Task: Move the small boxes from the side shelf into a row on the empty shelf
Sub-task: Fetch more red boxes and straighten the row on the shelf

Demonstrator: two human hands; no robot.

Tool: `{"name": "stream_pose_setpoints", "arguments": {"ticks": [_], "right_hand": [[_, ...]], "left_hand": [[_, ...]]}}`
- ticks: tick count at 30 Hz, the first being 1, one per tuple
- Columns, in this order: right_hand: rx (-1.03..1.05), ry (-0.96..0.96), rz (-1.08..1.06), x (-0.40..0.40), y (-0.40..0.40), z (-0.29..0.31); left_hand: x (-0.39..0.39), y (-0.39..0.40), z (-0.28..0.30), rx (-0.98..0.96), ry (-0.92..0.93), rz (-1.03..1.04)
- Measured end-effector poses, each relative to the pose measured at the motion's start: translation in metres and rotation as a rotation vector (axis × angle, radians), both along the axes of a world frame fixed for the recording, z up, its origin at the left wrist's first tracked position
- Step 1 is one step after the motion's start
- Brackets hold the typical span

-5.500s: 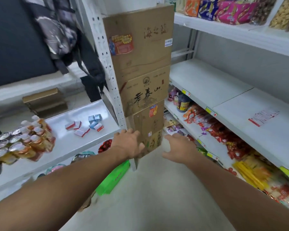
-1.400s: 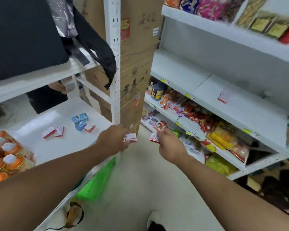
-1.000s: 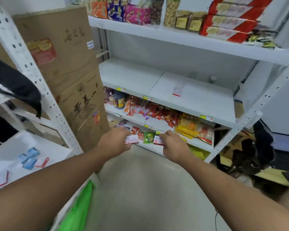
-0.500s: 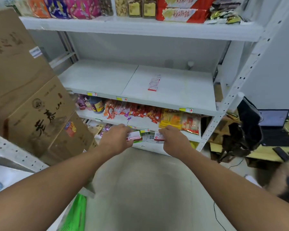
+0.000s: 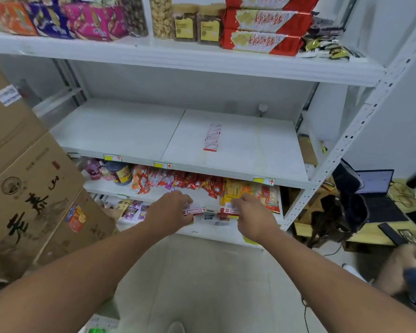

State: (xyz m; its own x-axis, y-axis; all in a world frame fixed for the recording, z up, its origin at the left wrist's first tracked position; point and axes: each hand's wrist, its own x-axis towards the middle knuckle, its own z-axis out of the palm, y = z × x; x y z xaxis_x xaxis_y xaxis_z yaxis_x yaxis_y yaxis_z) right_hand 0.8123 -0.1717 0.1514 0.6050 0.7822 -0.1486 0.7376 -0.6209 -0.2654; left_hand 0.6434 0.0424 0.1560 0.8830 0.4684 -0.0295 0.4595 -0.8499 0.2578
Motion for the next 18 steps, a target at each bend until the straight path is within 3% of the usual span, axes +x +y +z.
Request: {"name": "stream_pose_setpoints", "arguments": {"ticks": [8,18], "right_hand": [[0.034,0.031,-0.115,0.018,0.069,0.013],[0.049,0.033,-0.175,0.048,0.107,-0.006]], "left_hand": [[0.036,0.093,0.004,-0.023,-0.018,-0.101],[0.088,0.136,-0.016,-0.083,0.022,-0.194]]}}
